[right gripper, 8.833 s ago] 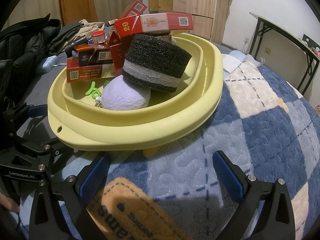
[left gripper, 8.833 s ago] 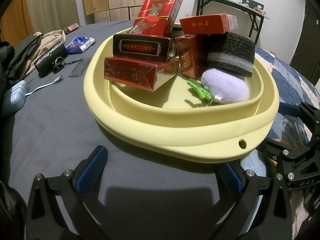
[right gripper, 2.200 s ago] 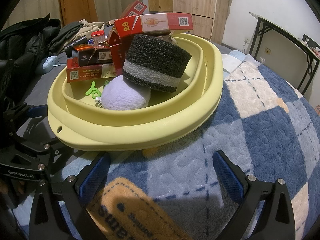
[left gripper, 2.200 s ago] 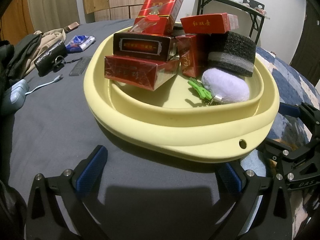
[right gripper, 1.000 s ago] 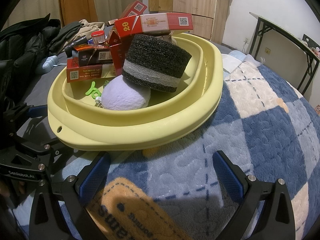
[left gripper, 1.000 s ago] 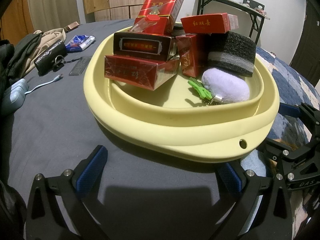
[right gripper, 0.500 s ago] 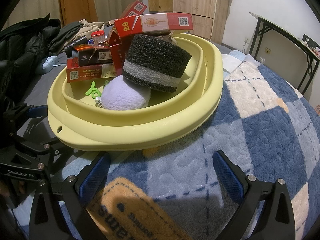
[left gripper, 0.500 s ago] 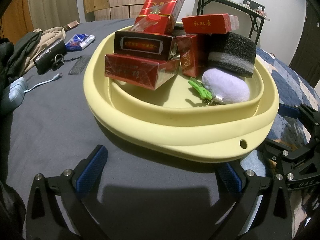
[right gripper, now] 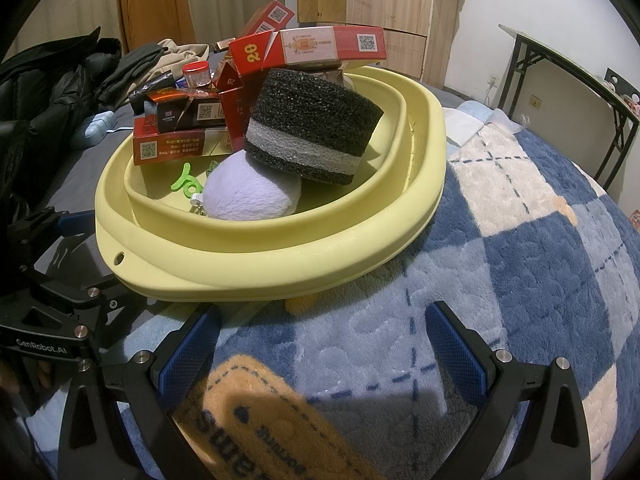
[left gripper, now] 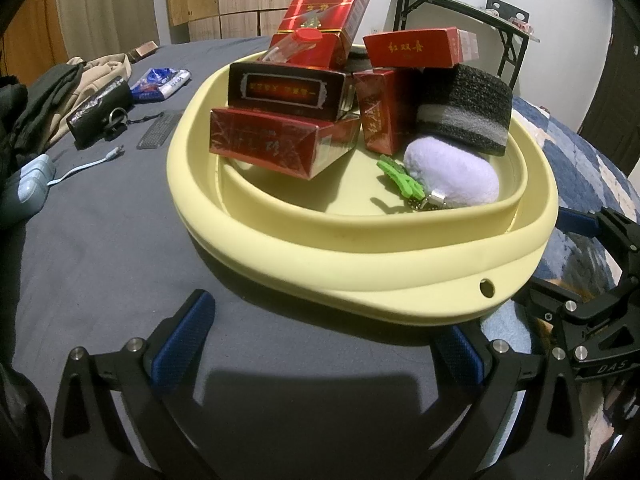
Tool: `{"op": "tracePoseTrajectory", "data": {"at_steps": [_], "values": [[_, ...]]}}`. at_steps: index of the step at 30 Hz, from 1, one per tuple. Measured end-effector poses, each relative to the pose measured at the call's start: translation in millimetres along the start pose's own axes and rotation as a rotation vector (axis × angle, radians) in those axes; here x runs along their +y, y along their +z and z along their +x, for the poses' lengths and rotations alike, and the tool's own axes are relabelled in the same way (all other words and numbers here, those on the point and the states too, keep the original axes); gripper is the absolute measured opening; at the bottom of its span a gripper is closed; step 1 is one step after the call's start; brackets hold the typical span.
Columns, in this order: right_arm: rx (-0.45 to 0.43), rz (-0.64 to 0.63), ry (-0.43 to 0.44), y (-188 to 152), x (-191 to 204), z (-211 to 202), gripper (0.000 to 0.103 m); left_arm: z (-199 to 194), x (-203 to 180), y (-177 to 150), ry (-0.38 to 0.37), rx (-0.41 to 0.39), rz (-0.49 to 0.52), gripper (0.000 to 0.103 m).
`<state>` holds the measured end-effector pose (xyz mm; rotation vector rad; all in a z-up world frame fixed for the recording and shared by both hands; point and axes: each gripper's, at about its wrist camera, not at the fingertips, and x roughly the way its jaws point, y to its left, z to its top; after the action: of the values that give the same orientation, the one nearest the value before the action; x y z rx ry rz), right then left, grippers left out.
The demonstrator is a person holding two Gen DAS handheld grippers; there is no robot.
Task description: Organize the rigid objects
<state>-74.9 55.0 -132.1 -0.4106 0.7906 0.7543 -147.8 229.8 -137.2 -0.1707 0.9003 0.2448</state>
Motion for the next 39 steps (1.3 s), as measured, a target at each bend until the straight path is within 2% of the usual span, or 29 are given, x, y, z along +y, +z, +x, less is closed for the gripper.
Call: {"op": "tracePoseTrajectory", "data": {"at_steps": [10,39], "values": [[0.0,0.0,0.0,0.0,0.0,0.0,0.103,-2.0,-4.7,0.8,0.022,-0.002,0.016,0.103],[0.0,-0.001,0.001,-0.2,-0.2,-0.2,0.103,-2.6,-5.4,-0.6,0.006,-0.001,0.003,0.103]]}}
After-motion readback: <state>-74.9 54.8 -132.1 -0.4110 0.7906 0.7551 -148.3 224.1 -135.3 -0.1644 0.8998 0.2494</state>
